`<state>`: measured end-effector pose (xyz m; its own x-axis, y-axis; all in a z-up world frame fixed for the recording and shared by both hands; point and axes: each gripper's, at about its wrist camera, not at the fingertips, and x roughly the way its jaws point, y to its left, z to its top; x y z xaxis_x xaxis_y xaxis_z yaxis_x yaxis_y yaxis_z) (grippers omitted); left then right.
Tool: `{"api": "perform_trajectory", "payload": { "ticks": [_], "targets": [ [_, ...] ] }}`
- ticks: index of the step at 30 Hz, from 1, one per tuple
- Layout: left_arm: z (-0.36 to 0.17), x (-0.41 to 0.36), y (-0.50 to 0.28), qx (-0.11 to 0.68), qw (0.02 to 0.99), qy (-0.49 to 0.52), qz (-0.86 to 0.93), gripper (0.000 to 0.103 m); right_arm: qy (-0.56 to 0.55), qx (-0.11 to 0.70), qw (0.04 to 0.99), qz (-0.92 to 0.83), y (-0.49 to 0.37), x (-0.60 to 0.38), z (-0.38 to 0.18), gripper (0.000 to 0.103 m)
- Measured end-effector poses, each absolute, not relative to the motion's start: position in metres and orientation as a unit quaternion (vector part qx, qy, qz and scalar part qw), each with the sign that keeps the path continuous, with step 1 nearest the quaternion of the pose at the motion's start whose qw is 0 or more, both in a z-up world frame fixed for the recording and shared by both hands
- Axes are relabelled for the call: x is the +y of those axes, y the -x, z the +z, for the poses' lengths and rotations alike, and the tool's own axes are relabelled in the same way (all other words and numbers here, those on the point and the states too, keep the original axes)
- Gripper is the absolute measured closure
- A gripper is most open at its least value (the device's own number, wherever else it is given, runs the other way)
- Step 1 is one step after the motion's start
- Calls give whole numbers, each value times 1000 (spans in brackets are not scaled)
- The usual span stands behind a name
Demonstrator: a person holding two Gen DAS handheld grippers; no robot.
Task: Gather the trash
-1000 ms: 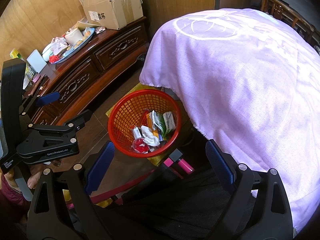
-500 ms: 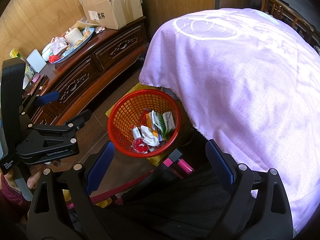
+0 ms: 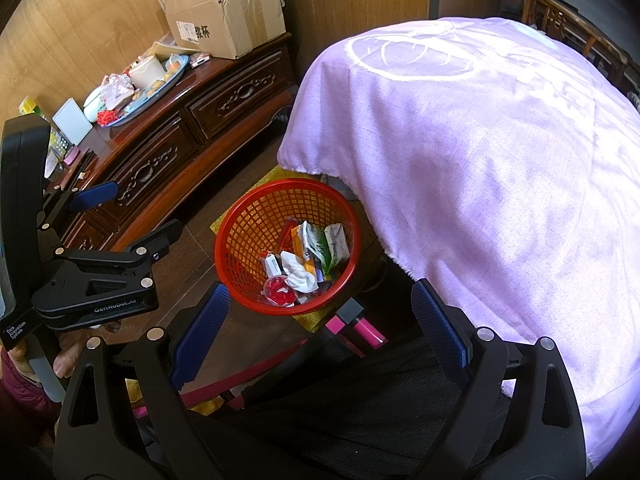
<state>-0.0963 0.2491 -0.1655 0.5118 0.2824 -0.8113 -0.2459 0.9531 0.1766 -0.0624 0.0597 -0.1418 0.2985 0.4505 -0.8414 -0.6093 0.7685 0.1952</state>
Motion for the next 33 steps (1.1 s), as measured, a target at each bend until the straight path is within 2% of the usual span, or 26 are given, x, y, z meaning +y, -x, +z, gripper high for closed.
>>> {"api": "perform_trajectory", "payload": {
  "ticks": [33],
  "targets": [
    [-170, 241, 92, 473, 872, -23, 123, 6, 81, 492, 802, 330, 62, 59, -143, 14]
  ]
}}
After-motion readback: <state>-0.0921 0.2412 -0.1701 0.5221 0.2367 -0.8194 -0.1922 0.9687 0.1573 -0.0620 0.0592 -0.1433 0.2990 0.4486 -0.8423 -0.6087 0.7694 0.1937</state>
